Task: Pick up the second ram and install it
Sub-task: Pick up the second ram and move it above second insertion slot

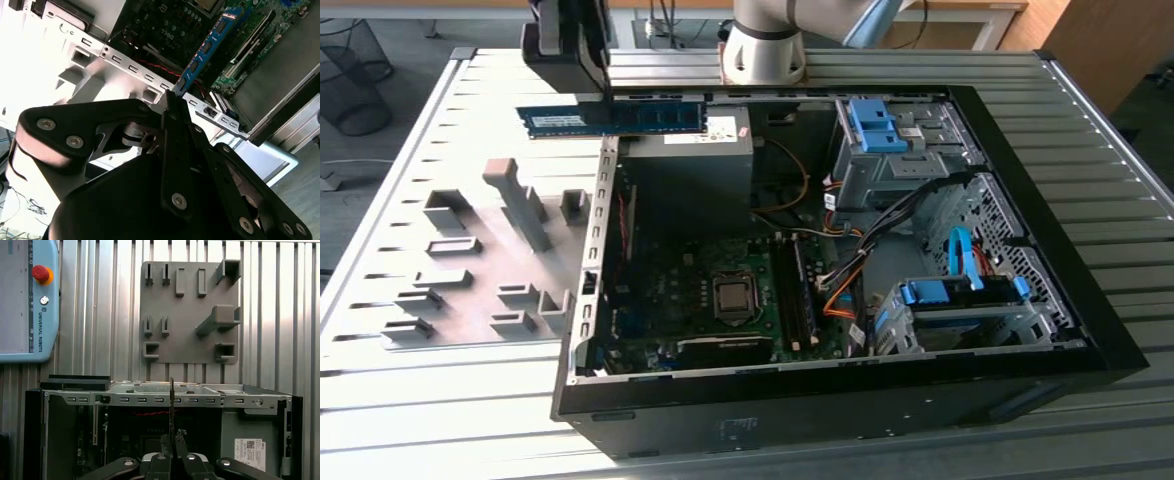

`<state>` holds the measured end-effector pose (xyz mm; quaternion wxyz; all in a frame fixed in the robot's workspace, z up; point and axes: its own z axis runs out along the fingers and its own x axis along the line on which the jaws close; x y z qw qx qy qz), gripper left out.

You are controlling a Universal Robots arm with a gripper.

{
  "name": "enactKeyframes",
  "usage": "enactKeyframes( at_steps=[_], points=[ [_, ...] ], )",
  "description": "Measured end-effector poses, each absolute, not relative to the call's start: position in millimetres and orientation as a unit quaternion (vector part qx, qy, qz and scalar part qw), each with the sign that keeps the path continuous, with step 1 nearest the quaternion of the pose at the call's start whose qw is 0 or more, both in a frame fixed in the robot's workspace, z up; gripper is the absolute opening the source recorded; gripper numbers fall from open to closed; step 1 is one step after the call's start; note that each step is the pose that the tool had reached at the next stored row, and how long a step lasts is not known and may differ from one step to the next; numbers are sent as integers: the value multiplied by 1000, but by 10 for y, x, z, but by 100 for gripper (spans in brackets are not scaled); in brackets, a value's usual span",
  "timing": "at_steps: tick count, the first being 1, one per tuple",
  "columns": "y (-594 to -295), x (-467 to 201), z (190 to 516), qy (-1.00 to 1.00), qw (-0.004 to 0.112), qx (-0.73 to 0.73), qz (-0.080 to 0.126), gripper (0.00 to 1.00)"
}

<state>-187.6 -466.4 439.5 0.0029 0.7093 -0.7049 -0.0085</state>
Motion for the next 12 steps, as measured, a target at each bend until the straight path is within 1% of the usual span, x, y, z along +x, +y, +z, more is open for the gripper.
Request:
enactKeyframes(
  at_steps=[12],
  points=[
    [-4664,-1737,4391,-705,3,709,-8,14]
  ],
)
